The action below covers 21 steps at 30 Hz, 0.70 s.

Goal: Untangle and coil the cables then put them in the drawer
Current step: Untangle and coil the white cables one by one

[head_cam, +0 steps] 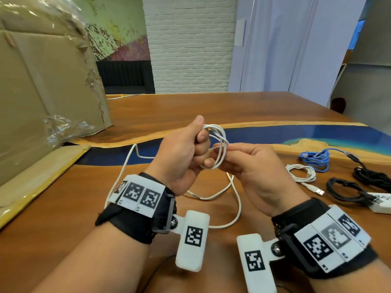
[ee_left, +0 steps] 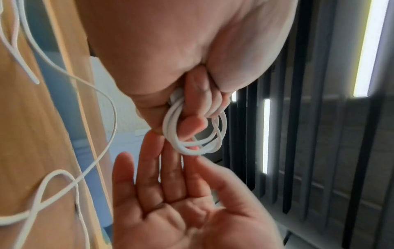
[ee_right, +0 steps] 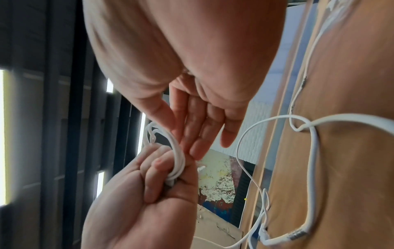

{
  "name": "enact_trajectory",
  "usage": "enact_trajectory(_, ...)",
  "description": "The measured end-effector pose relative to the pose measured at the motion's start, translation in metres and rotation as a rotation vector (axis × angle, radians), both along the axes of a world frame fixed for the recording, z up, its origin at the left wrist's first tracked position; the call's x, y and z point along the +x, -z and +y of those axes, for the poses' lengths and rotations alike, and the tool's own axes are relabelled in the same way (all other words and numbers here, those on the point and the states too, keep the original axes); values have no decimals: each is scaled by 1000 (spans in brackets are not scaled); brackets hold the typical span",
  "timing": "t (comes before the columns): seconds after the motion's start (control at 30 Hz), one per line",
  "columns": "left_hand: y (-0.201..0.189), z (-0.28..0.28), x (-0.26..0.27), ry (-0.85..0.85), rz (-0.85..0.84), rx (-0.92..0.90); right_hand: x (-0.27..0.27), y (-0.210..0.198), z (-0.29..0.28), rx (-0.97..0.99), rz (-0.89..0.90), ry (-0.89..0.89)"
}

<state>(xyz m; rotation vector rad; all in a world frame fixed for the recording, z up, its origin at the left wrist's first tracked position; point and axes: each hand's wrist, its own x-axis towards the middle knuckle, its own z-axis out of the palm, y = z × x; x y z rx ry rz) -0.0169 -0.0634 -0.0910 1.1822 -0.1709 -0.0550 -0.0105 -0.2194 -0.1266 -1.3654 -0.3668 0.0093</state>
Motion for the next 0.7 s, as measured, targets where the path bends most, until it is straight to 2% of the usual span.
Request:
enact_trajectory(0.2,5,2,4,-87,-171,283,0,0,-1,-47,37,-17)
enact_trajectory(0.37,1,7,4,-113,-209,378,-9,-5,1,60,162,-272)
enact_trajectory(0.43,1,5,4,-100,-222,387,-8,-4,2,29,160,-316)
enact_trajectory(0.57,7,2,7,-98,-241,394,0,0,1,-180,74,-77)
enact_trajectory(0.7,8,2,7,-111,-225,341,5,0,-4,24,140,34)
